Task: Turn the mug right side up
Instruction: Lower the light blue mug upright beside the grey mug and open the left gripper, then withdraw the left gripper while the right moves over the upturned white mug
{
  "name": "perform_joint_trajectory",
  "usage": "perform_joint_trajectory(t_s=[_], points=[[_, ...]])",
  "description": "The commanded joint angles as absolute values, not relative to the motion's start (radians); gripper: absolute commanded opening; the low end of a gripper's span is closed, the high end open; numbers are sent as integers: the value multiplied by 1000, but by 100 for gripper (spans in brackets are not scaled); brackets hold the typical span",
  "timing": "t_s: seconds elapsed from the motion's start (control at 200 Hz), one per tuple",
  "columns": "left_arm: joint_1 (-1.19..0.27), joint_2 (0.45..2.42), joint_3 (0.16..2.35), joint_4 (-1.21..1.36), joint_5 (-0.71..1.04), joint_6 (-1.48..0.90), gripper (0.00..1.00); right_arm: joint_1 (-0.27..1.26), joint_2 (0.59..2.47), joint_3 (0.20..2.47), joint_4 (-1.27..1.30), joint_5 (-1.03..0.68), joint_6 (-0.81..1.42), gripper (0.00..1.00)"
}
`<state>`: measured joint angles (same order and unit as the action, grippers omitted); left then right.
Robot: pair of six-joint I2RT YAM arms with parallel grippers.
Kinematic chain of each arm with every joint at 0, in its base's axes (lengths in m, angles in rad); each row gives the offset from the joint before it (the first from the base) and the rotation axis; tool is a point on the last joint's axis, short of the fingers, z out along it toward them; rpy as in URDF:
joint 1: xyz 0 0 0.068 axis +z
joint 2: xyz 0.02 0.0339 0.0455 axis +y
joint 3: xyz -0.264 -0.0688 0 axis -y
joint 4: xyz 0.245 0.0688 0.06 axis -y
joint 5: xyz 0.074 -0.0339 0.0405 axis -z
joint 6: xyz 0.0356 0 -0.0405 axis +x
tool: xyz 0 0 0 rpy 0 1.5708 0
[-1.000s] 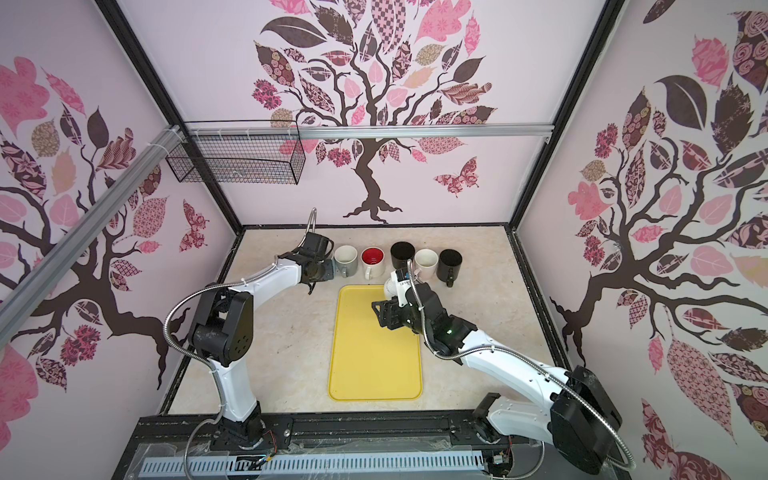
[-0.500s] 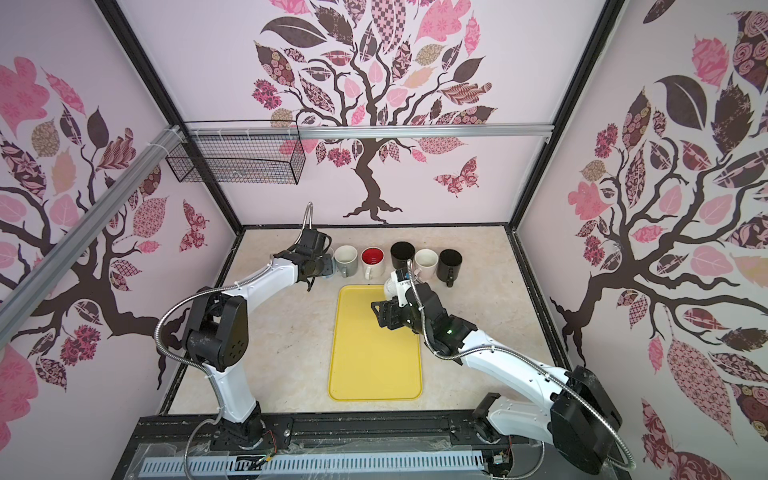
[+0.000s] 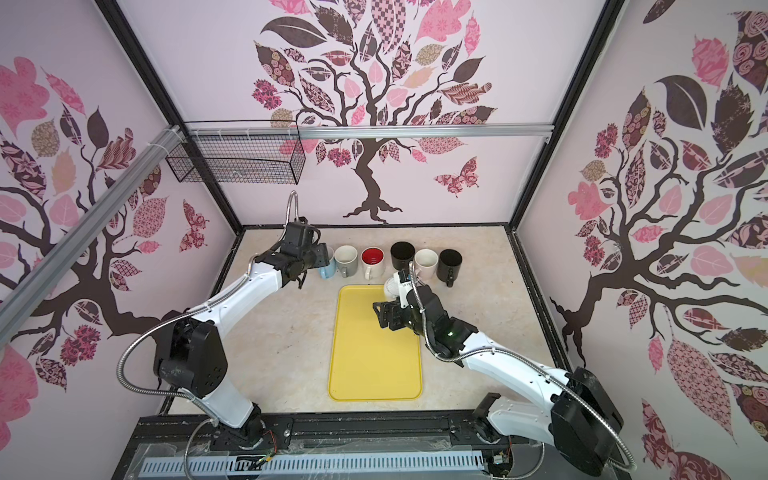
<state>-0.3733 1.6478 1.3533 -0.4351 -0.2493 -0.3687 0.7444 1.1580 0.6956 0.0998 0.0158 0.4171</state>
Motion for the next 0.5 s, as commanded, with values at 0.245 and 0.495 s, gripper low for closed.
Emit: perform_joint_trajectory(t_s=[0.245, 0.495], points=[[-504, 1396, 1137, -429, -216, -412, 73, 742, 1183, 665, 214, -40, 431, 100], [-506, 1138, 954, -447, -76, -469, 73, 741, 1264, 707, 227, -80, 397, 100]])
